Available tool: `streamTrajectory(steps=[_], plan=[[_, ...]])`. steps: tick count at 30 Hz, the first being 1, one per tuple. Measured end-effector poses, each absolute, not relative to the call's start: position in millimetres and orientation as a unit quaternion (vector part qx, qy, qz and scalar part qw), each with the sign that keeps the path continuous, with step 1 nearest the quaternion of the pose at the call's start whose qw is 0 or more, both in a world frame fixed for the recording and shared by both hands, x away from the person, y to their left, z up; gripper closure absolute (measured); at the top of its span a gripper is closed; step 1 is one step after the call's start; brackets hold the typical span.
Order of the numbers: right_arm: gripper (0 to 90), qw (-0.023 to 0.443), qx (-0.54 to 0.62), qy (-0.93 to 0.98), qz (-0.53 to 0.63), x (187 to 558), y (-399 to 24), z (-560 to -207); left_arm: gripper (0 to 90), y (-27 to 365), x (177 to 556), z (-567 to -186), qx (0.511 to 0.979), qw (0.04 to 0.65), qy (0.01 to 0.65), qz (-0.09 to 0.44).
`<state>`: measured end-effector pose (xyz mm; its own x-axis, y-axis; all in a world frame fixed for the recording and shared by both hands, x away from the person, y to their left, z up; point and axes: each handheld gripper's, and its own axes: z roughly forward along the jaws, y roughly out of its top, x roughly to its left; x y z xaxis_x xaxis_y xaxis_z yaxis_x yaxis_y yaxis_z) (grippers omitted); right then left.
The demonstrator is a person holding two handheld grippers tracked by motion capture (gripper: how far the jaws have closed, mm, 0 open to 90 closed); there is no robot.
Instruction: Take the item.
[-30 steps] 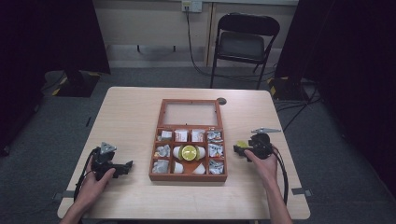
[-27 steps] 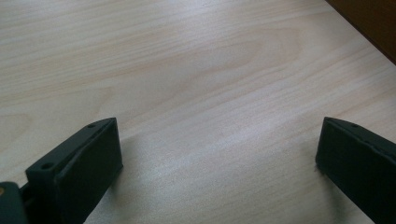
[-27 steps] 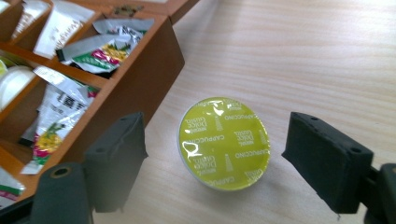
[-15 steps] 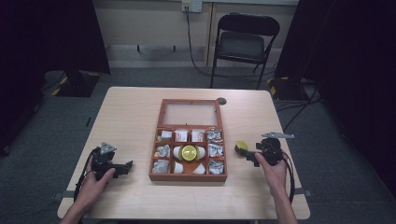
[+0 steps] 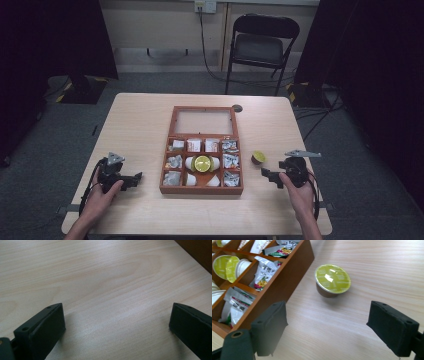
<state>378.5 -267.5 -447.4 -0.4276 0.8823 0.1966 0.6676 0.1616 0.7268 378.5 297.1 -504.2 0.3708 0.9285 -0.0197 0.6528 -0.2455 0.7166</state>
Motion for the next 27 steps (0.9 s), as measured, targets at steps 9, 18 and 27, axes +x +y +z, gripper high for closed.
streamTrajectory(steps=[9,18,27], plan=[[15.1,0.140,0.540,0.734,0.387,363.6,-285.3,-455.3,0.0,297.0,378.5,-504.3,0.760,0.328,0.520,0.210],[15.4,0.154,0.558,0.729,0.365,357.4,-301.8,-473.3,0.0,297.0,378.5,-504.3,0.760,0.328,0.520,0.210],[15.0,0.184,0.566,0.740,0.314,358.8,-311.1,-488.6,0.0,297.1,378.5,-504.2,0.760,0.327,0.520,0.211]])
